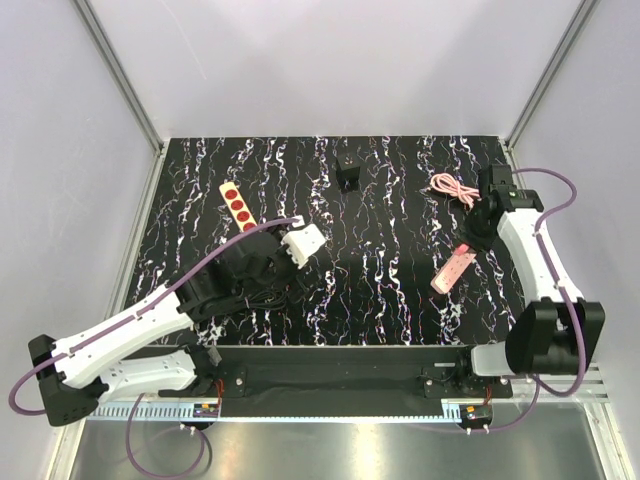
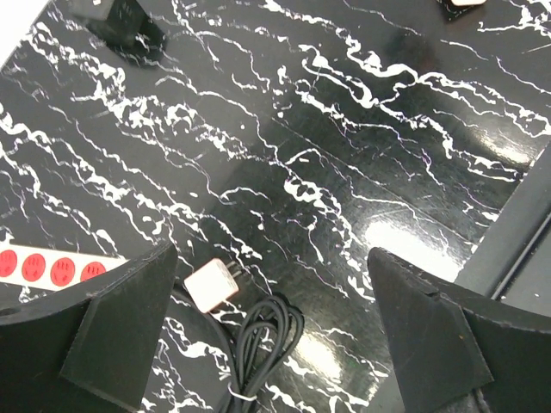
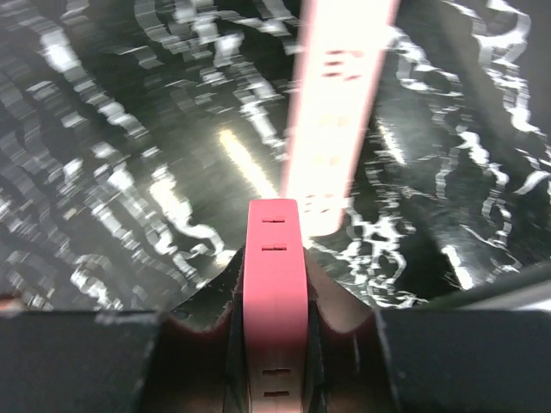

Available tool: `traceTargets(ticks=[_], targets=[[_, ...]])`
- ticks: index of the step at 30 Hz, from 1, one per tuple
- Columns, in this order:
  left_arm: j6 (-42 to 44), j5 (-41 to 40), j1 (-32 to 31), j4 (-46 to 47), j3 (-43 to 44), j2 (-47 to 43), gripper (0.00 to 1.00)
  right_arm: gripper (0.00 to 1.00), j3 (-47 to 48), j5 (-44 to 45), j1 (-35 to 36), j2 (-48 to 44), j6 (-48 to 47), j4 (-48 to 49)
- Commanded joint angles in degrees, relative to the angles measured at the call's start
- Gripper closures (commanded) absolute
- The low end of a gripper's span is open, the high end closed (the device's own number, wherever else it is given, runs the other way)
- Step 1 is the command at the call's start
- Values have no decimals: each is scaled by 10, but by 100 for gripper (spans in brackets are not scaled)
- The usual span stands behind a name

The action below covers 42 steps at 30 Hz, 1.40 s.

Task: Insert the plug

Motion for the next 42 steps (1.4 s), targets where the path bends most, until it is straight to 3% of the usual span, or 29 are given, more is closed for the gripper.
traceTargets(ticks=[1, 9, 16, 25, 42], targets=[[-30, -19, -4, 6, 1, -21, 1, 100, 34, 30, -22, 15, -1, -25], [-49, -17, -4, 5, 0, -24, 1, 100, -62, -69, -65, 1, 53, 38], [-55, -5, -4, 4, 1, -25, 1, 100, -149, -93, -66, -14, 104, 102], [-52, -6, -4, 3, -1, -26, 1, 100, -175, -106, -66, 6, 112, 141], [-49, -4, -4, 3, -4, -23, 1, 100, -204, -113, -66, -3, 78, 128]])
